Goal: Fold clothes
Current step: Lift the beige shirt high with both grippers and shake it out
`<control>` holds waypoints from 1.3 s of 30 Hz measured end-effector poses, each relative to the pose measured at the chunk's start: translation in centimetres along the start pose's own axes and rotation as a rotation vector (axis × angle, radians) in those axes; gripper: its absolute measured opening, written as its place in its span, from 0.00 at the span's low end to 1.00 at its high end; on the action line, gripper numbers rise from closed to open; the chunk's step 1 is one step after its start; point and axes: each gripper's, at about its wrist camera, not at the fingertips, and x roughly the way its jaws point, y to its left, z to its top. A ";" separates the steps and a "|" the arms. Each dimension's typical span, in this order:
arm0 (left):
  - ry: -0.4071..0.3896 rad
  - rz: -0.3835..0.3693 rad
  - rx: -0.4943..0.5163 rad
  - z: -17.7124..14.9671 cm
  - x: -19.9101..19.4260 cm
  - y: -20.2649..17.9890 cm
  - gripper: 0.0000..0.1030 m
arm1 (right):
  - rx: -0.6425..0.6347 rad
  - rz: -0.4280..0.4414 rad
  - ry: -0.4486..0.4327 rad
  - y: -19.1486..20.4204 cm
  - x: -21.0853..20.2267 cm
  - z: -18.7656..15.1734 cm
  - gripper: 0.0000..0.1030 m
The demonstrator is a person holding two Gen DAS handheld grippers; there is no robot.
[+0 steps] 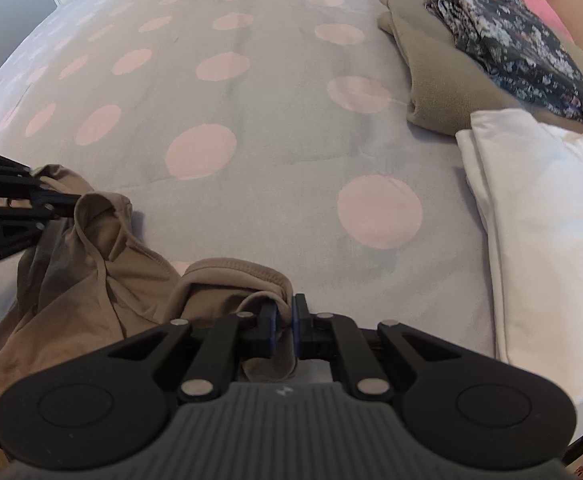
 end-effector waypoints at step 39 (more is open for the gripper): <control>-0.816 0.611 -0.482 -10.0 -47.4 3.3 0.00 | -0.202 -0.148 -1.094 8.0 -35.5 -4.2 0.07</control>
